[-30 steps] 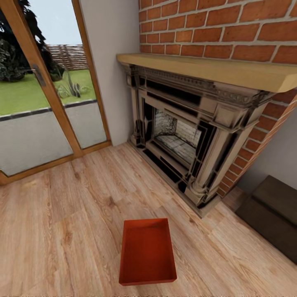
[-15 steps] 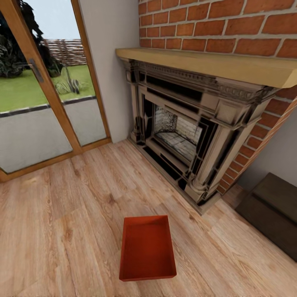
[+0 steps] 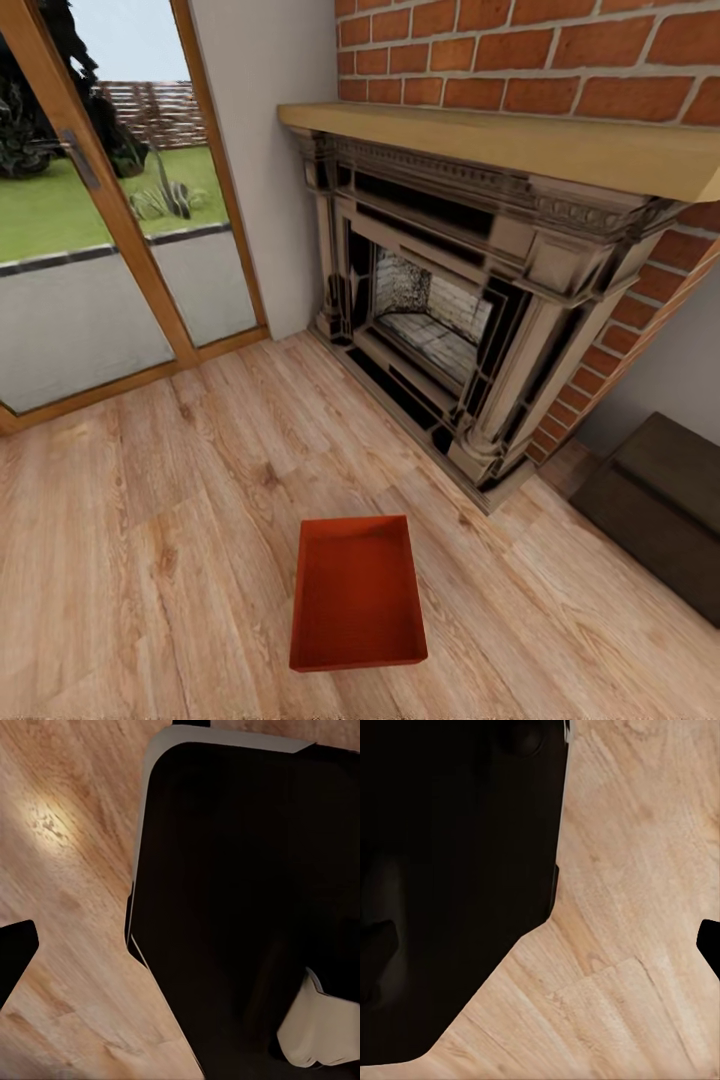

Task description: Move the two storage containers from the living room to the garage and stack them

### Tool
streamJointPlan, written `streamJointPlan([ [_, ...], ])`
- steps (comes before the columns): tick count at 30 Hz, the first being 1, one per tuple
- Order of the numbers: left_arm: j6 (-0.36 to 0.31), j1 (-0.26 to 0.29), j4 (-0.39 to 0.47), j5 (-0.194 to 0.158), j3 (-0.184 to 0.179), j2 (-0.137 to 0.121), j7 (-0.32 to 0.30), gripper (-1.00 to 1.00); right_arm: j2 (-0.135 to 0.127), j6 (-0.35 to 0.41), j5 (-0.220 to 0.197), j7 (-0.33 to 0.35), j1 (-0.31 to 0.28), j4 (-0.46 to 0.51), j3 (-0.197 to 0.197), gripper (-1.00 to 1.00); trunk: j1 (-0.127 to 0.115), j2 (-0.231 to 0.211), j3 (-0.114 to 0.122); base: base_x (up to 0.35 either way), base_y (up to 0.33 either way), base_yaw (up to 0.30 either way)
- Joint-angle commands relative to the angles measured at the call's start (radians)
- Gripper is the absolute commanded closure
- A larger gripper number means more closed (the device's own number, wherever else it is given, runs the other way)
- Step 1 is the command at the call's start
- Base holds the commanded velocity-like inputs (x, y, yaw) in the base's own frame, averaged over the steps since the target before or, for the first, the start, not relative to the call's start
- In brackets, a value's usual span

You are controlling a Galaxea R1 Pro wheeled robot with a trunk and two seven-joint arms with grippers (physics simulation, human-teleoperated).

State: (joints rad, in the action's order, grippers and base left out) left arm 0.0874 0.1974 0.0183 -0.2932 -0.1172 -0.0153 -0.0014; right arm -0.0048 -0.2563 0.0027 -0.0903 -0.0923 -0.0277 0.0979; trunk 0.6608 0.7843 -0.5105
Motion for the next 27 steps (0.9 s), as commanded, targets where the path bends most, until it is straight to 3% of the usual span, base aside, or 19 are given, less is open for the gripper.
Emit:
streamJointPlan([
  [1, 0.003, 0.000, -0.001, -0.009, -0.009, 0.000, 0.000, -1.00, 0.000, -0.005, 0.000, -0.005, -0.001, -0.003, 0.008, -1.00, 0.000, 0.001, -0.003, 0.000, 0.000, 0.000],
  [27, 0.003, 0.000, -0.001, -0.009, -0.009, 0.000, 0.000, -1.00, 0.000, -0.005, -0.001, -0.006, -0.001, -0.003, 0.008, -1.00, 0.000, 0.001, -0.044, 0.000, 0.000, 0.000],
])
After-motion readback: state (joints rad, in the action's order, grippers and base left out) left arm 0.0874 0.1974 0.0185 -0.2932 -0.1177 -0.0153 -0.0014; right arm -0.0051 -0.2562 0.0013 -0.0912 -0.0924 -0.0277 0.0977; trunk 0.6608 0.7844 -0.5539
